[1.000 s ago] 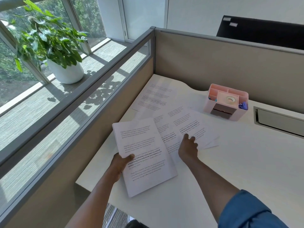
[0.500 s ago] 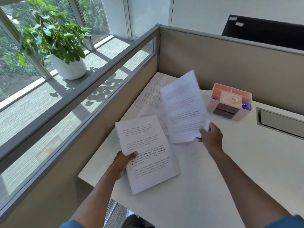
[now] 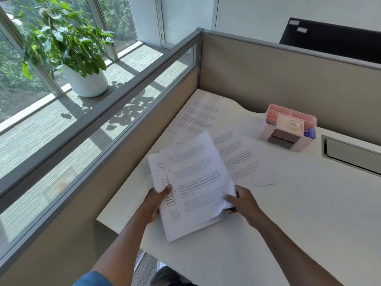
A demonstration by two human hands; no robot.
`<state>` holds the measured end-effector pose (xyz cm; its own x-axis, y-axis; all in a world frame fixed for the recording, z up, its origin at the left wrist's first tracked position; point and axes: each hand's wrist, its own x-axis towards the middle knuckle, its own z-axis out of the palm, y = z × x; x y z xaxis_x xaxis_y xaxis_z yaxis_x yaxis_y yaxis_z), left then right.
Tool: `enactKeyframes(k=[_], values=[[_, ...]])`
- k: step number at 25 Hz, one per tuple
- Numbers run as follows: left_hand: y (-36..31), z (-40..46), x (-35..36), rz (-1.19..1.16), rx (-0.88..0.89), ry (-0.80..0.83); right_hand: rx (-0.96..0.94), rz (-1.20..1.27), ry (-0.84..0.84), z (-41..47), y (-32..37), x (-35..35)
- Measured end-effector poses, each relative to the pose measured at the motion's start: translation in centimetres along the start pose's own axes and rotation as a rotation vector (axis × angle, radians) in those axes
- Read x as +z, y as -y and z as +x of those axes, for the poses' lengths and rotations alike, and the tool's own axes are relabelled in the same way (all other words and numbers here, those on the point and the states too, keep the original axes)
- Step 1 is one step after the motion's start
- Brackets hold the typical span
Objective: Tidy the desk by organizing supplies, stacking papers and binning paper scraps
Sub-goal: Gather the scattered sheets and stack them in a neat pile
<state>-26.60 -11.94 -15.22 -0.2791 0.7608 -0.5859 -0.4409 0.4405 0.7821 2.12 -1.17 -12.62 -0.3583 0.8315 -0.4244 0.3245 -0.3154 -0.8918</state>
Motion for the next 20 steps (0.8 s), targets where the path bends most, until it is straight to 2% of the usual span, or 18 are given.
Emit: enactKeyframes(k=[7, 20], values=[[0.3, 0.0, -0.1, -0.012, 0.032, 0.049, 0.058, -0.044, 0.155, -0.7, -0.5, 2.4], [0.3, 0.3, -0.1, -0.032, 0.024, 0.033, 0.116, 0.090, 0.085, -0.3, -1.0, 3.6]])
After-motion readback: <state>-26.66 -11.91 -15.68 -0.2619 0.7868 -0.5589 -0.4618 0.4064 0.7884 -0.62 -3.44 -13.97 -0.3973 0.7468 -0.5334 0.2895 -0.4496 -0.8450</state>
